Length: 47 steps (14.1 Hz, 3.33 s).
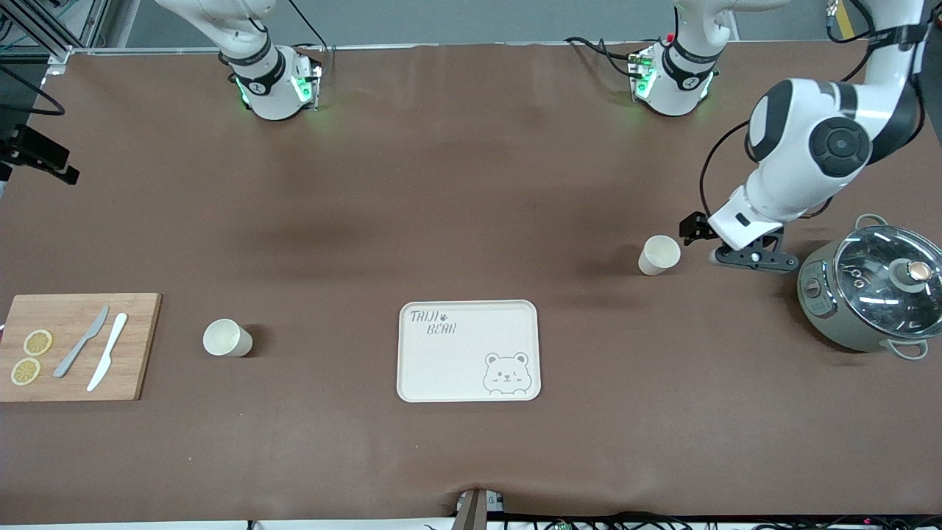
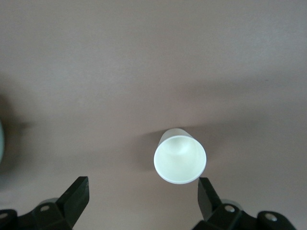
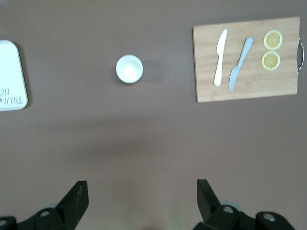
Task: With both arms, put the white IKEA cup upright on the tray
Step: 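Reach the left gripper down over the white cup near the pot, then grasp the white cup with the left gripper while the right gripper reaches out, then carry the cup onto the tray with the left gripper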
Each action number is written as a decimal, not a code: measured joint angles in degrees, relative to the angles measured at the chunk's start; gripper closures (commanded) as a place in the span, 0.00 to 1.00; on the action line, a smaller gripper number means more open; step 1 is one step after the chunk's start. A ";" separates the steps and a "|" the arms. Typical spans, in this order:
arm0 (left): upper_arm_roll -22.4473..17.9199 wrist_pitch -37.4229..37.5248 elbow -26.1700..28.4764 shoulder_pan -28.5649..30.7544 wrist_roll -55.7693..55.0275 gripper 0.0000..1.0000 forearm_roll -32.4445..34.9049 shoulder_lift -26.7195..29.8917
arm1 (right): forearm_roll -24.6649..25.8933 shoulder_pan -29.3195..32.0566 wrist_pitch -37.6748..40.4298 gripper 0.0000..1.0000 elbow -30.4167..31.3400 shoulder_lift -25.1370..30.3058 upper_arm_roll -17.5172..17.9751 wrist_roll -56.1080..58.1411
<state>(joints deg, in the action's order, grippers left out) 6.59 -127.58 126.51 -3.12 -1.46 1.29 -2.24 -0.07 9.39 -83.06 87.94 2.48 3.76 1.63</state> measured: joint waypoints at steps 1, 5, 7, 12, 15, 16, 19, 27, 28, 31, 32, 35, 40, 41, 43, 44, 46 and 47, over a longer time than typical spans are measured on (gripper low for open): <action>0.00 -3.66 2.37 0.04 0.01 0.00 0.00 -0.33 | 0.00 -0.03 0.97 0.00 0.01 -0.12 0.01 0.02; 0.01 -20.34 10.61 0.26 0.02 0.00 0.00 -3.37 | 0.00 -0.54 1.78 0.00 0.15 -3.08 0.54 0.05; 0.06 -25.22 12.93 0.25 0.02 0.00 0.00 -5.14 | -0.02 -0.61 1.82 0.00 0.13 -5.23 0.59 0.05; 0.46 -25.92 13.56 0.13 -0.08 0.00 0.00 -5.61 | -0.41 -1.98 -1.37 0.00 0.04 -8.39 0.74 0.10; 0.55 -26.75 13.83 0.03 -0.08 0.00 0.00 -6.18 | -0.45 -2.18 -4.68 0.00 0.03 -10.04 0.75 2.53; 0.55 -27.75 13.94 0.04 -0.09 0.00 0.00 -6.84 | -0.45 -2.18 -5.23 0.00 0.03 -10.76 0.73 4.87; 0.55 -30.43 14.02 0.03 -0.14 0.00 0.00 -9.31 | -0.49 -2.31 -9.01 0.00 -0.04 -11.85 0.75 8.47; 0.59 -30.86 12.89 -0.04 -1.12 1.00 0.00 -12.31 | -0.47 -7.82 -19.36 0.00 -0.40 -13.03 0.86 8.90; 0.59 -30.86 12.57 -0.04 -1.17 1.00 0.00 -12.61 | -0.47 -7.65 -19.90 0.00 -0.40 -13.36 0.66 8.83; 0.60 -30.88 11.56 -0.06 -1.39 1.00 0.00 -13.42 | -0.47 -5.72 -20.55 0.00 -0.35 -15.36 -0.23 8.79; 0.60 -30.96 11.13 -0.06 -1.56 1.00 0.00 -13.59 | -0.47 -5.24 -20.81 0.00 -0.33 -16.57 -0.40 8.36; 0.73 -30.06 6.64 -0.68 -5.69 1.00 0.00 -13.89 | -0.45 -4.45 -22.19 0.00 -0.34 -20.95 -0.50 6.91; 0.93 -5.27 -17.60 -7.96 -22.29 1.00 0.00 -18.82 | -0.38 -3.63 -26.69 0.00 -0.38 -26.36 -0.57 6.79; 0.94 -1.81 -23.53 -10.06 -27.35 1.00 0.00 -21.45 | -0.38 -3.47 -27.52 0.00 -0.37 -27.05 -0.59 6.71; 0.87 0.80 -33.20 -13.91 -35.42 1.00 0.01 -27.66 | -0.38 -2.70 -29.23 0.00 -0.38 -28.44 -0.63 6.60; 0.80 0.99 -36.37 -15.30 -37.59 1.00 0.01 -30.58 | -0.38 -2.21 -29.70 0.00 -0.37 -29.16 -0.67 6.60; 0.65 1.01 -40.10 -16.88 -40.46 1.00 0.00 -35.09 | -0.38 -1.50 -30.28 0.00 -0.37 -30.64 -0.68 6.60; 0.64 0.99 -41.75 -17.31 -41.74 1.00 0.00 -36.74 | -0.38 -1.35 -31.06 0.00 -0.37 -31.30 -0.68 6.60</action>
<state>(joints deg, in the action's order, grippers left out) 7.23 -126.58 84.77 -20.44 -43.20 1.29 -38.98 -0.45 8.04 -114.11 87.57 -28.82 3.09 8.22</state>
